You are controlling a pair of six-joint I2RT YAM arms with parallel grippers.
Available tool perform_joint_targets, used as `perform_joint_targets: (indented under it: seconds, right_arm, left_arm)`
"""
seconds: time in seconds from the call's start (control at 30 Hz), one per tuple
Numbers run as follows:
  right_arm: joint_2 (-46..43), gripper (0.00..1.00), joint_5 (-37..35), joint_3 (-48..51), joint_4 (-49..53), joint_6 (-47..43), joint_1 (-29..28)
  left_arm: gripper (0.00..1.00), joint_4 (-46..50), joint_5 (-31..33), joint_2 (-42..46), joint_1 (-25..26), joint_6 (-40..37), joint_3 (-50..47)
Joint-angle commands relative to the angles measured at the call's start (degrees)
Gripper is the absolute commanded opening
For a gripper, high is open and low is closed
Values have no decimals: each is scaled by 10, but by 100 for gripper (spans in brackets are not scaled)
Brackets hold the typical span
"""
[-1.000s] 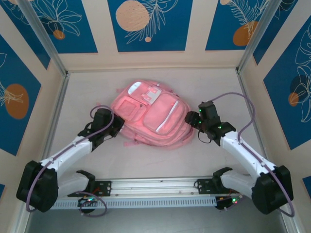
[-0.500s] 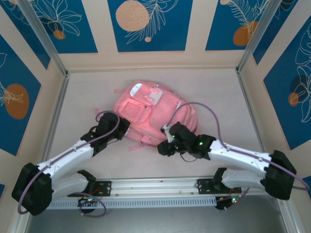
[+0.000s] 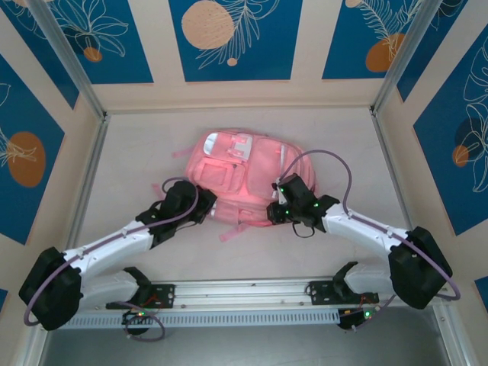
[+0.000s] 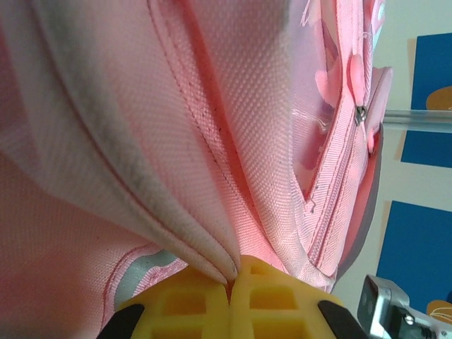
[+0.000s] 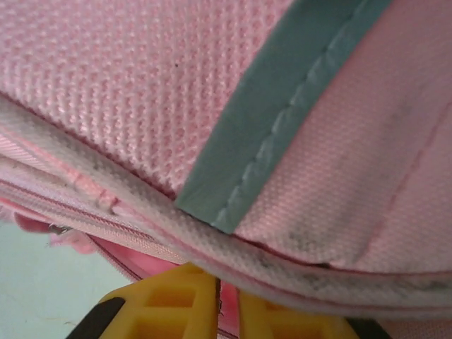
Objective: Pack the student bag
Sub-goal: Rotate the card holder at the center of the table, then unzip the student bag at the center of the table.
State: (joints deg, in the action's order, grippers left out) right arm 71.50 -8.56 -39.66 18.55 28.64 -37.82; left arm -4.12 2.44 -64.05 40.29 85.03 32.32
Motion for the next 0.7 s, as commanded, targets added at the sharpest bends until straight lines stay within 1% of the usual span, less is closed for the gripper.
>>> perform_joint_targets:
  seconds: [0.0, 0.1, 0.17, 0.23, 0.3, 0.4, 0.67]
  right_arm:
    - [-23, 18, -6, -28, 0, -37, -15]
    - [-77, 23, -15, -1, -24, -31, -65]
    - [-103, 27, -13, 27, -46, -10, -96]
    - [-108, 31, 4, 51, -72, 8, -118]
    - [-103, 31, -5, 72, -100, 20, -147]
    - [-69, 34, -4, 79, -119, 40, -169]
    - [49, 46, 2, 42, -134, 80, -171]
  left_arm:
    - [0, -32, 3, -16, 5, 10, 27]
    - [0, -50, -5, -46, 9, 15, 46]
    - [0, -60, -8, -62, 13, 16, 58]
    - [0, -62, -9, -71, 16, 15, 66]
    - [0, -63, -8, -75, 17, 15, 70]
    - [0, -62, -7, -78, 17, 15, 71]
    - [0, -58, 1, -78, 17, 17, 70]
